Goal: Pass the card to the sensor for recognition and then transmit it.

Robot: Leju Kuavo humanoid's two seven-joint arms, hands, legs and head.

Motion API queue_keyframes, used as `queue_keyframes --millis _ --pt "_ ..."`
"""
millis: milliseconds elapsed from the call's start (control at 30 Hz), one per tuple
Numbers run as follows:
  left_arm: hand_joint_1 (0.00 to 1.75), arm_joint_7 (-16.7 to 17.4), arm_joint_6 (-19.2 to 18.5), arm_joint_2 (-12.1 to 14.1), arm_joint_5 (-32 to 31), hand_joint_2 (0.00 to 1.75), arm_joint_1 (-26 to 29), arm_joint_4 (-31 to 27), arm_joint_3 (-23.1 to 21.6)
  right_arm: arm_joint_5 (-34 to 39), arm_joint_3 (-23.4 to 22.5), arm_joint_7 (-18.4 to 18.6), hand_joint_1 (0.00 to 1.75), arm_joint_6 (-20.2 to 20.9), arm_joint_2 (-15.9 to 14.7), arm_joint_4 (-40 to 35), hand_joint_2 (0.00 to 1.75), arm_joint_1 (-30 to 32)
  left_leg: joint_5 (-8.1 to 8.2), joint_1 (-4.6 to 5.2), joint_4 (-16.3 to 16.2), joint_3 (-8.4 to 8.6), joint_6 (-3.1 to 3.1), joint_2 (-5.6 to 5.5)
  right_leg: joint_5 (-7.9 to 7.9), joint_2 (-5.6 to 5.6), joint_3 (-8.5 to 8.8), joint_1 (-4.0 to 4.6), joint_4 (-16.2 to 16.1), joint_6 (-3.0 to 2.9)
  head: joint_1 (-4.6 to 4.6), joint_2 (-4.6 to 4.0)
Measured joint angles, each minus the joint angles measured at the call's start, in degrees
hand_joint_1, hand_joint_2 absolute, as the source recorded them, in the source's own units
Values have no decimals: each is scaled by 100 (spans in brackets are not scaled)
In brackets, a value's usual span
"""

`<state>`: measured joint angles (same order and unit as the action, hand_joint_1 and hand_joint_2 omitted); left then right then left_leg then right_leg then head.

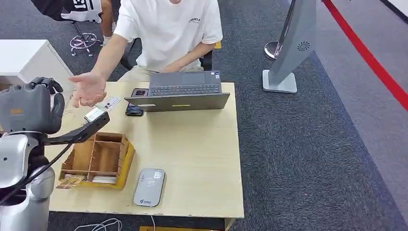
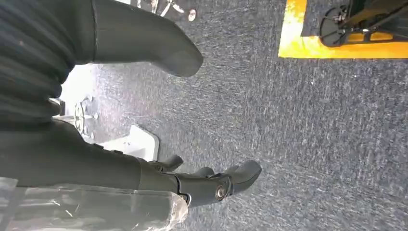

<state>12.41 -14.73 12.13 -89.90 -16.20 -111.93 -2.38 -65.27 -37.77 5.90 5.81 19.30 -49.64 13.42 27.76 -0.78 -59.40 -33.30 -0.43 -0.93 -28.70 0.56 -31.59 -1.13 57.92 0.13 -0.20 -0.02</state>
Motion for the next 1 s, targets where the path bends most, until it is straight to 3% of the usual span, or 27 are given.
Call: queue_keyframes --millis 433,467,767,1000 --pt "175 -9 33 68 -2 175 186 0 0 -140 -210 -190 0 7 0 105 175 -38 0 0 0 -4 0 19 2 23 -7 0 1 0 0 0" --pt "0 -11 35 63 -4 175 203 0 0 -192 -269 -186 0 2 0 142 175 -57 4 0 -1 -15 5 20 2 24 -14 0 0 0 2 0" --pt "0 -304 90 -109 -4 175 243 -24 66 -361 -422 -186 0 -4 0 205 175 -134 13 2 0 -16 13 9 -6 8 -7 -1 -4 6 2 0" --pt "0 -350 225 -177 -4 175 364 -72 155 -363 -450 -194 0 -7 0 242 175 -145 10 1 0 -7 15 7 -5 2 2 0 -4 6 2 0"
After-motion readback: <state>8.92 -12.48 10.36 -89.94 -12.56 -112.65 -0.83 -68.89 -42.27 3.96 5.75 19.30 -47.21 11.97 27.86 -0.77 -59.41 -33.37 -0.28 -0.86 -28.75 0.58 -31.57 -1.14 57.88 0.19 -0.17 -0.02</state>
